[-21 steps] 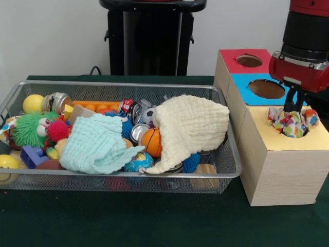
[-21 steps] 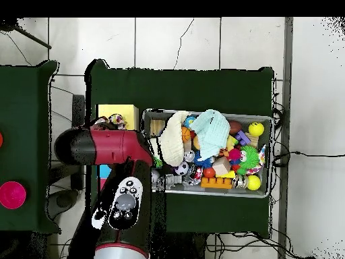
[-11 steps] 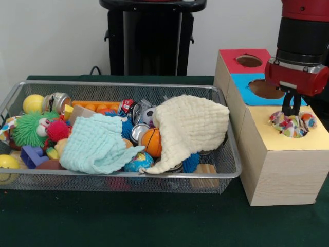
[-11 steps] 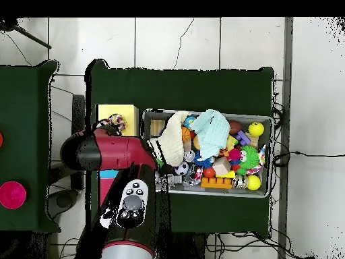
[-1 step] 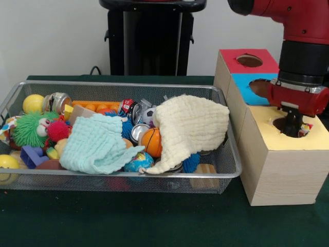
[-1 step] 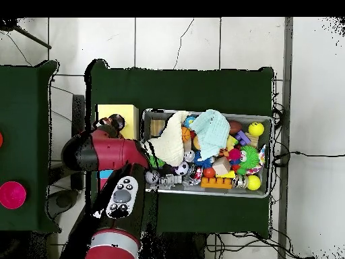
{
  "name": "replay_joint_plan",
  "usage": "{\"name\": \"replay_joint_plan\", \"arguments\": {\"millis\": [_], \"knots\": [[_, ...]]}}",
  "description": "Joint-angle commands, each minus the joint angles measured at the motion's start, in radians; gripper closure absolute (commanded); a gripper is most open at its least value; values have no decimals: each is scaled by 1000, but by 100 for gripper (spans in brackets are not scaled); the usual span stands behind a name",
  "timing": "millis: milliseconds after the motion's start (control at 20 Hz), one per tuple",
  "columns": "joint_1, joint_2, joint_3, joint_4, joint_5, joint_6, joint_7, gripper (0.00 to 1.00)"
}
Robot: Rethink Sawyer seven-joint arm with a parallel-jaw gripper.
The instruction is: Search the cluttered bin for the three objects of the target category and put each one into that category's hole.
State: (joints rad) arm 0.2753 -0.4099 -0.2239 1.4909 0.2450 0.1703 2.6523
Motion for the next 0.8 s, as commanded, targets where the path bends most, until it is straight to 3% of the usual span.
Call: {"name": "replay_joint_plan", "arguments": {"millis": [50,250,550,800], "knots": [[42,204,66,71,77,-25,189,100],[77,155,6,72,107,86,185,100],[89,26,-72,50,88,282,115,100],[32,-88,-45,21,83,419,71,100]]}}
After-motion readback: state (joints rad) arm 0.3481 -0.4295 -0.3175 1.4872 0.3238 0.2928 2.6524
